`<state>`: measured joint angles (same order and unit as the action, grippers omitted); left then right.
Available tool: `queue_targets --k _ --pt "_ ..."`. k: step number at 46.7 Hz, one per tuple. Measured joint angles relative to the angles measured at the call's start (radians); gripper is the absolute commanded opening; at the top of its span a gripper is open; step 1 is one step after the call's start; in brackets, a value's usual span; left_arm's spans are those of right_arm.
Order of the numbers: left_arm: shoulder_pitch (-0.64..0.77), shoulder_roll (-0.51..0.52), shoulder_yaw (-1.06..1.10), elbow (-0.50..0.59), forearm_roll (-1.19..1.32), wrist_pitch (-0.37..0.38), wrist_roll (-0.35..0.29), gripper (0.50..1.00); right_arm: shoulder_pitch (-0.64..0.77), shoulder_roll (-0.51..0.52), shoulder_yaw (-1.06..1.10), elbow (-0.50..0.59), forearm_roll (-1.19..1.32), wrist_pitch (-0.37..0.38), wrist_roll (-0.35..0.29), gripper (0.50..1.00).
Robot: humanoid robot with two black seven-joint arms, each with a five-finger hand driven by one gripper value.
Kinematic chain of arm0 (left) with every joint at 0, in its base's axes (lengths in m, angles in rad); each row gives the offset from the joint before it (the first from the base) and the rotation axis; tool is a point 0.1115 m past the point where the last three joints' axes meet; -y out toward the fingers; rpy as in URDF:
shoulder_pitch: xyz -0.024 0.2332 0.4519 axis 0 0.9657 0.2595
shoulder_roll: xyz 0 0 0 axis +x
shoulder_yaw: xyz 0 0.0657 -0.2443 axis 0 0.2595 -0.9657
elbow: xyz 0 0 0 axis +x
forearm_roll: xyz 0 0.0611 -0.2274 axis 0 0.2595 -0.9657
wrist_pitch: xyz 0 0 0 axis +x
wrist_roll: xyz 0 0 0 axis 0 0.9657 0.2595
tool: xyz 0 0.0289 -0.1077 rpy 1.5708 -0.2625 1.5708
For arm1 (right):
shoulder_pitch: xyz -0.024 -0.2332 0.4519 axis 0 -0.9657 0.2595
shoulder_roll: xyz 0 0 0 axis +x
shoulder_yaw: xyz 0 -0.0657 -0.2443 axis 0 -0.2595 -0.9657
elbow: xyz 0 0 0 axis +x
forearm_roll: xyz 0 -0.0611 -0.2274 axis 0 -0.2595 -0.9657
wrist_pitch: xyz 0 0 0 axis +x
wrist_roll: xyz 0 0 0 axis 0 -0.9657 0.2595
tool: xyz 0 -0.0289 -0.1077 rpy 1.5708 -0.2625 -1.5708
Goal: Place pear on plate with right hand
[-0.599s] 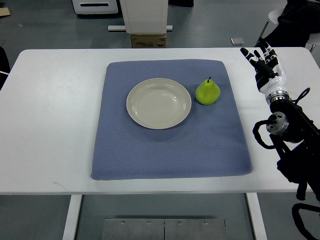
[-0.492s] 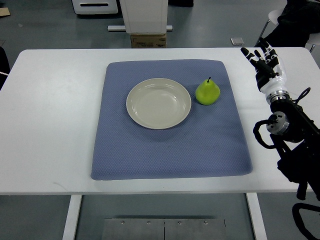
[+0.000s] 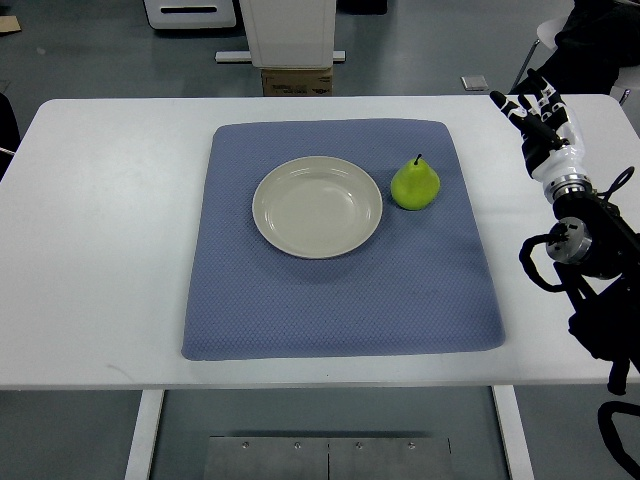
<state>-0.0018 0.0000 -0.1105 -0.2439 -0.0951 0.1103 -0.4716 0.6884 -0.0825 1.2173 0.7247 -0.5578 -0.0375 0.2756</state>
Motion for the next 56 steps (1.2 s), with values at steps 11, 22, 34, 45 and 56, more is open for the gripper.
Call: queue_targets --k 11,22,34,45,56 --pt "0.000 0.000 0.000 0.000 0.000 0.000 0.000 1.000 -0.005 -0.002 -0.005 -0.002 0.082 0.007 0.008 1.000" --pt "0.000 0.000 0.000 0.000 0.000 0.000 0.001 1.000 -0.004 -0.003 -0.076 -0.024 0.085 0.003 0.031 1.000" --pt "0.000 0.000 0.000 0.000 0.000 0.000 0.001 1.000 0.001 -0.002 -0.094 -0.025 0.085 0.005 0.051 1.000" --pt "0.000 0.000 0.000 0.000 0.000 0.000 0.001 1.000 0.027 -0.029 -0.170 -0.023 0.085 0.006 0.054 1.000" --pt "0.000 0.000 0.000 0.000 0.000 0.000 0.000 1.000 0.074 -0.069 -0.275 -0.024 0.084 0.007 0.056 1.000"
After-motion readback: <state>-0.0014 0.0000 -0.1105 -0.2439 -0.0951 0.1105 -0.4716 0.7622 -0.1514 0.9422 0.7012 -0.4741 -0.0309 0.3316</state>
